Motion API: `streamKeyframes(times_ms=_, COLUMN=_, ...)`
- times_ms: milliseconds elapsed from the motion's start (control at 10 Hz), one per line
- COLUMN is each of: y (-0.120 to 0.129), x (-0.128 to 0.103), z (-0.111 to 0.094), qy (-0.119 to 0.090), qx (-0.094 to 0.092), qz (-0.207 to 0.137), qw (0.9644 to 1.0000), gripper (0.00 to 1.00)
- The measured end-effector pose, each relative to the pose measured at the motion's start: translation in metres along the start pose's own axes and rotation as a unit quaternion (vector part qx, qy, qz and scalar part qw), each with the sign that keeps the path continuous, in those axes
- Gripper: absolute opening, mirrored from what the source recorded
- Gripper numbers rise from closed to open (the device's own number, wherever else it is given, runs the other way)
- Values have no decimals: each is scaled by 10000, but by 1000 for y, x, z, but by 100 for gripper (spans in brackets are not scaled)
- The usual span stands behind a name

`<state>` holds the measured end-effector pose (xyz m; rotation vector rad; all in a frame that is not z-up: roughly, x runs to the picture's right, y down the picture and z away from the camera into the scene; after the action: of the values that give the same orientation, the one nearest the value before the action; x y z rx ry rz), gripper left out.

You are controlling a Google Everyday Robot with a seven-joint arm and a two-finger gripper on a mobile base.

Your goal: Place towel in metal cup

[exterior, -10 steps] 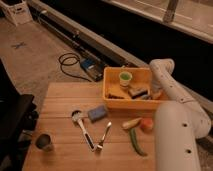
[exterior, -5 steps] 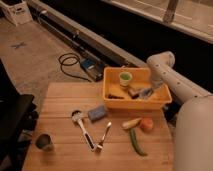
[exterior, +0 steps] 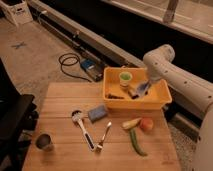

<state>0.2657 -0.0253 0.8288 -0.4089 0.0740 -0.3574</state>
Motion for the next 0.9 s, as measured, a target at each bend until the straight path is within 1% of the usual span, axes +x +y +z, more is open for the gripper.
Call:
streamKeyframes(times_ms=100, y=-1, x=-14, z=-5, qy=-95, qx=27, qz=-146, qw=9998, gripper=0)
streamKeyframes(times_ms=200, y=-2, x=-31, z=-8, qy=-214, qx=8, qz=-307, qw=9993, gripper=0)
streamKeyframes(times_ms=300, y=-1, x=-58, z=-13, qy=-417, qx=-33, qz=-588, qw=9974, gripper=0)
streamKeyframes(times_ms=400, y=3, x=-92, z=-20, qy=-643, qx=-75, qz=-1020, qw=9927, gripper=0)
streamKeyframes(times_ms=500, y=6, x=-109, z=-22, qy=-707, qx=-117, qz=-1244, qw=9896, gripper=0)
streamKeyframes(times_ms=600, y=7, x=-118, z=-24, qy=-740, qx=-127, qz=-1363, qw=9878, gripper=0)
streamKeyframes(times_ms=900, y=8, x=-116, z=-24, qy=-731, qx=-132, qz=-1352, qw=9880, gripper=0)
